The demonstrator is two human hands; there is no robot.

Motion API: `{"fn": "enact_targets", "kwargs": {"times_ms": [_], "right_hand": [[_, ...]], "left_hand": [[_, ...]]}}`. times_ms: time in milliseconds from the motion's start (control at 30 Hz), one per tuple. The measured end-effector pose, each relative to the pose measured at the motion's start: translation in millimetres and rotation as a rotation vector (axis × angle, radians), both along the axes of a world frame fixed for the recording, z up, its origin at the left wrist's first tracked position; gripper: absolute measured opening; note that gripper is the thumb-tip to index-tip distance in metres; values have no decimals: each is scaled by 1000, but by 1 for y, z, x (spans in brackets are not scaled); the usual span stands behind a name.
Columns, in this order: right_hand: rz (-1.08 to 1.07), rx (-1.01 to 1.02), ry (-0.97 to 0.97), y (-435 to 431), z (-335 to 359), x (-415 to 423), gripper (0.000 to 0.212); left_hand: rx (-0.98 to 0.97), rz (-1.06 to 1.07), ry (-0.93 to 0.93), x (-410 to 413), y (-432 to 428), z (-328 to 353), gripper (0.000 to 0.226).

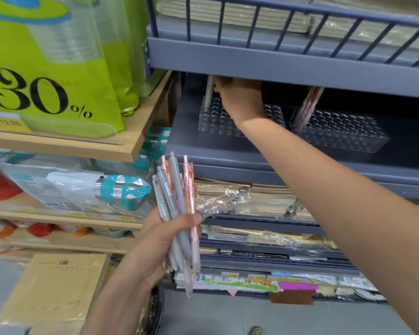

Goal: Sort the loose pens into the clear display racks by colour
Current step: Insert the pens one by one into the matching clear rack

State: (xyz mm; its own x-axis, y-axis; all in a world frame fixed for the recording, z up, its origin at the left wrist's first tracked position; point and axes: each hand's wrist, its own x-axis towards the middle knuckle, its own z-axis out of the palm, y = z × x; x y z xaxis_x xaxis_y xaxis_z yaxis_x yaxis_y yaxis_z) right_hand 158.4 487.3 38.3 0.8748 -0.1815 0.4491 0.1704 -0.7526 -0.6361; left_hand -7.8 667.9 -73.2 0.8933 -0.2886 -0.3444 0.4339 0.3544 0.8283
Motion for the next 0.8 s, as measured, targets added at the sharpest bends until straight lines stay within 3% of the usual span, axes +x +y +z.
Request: {"fn": "enact_targets", "kwargs": {"times_ms": [67,167,267,367,500,800], "right_hand": [[5,71,-76,1,-4,5,34],[-34,78,0,-2,-14,11,23],[-103,-131,3,-7,-21,8,23],[-169,-382,-25,-6,-27,0,36],[-225,-620,167,-10,-44,-12,61],[-81,-707,168,-41,-59,-32,67]], "left_hand": [[12,-5,8,0,2,0,57],[18,-11,17,1,4,-1,64],[37,-8,26,2,7,-3,73],[33,-4,38,2,9,-4,73],[31,3,34,2,7,-5,61],[28,-12,9,4,4,-1,47]]}}
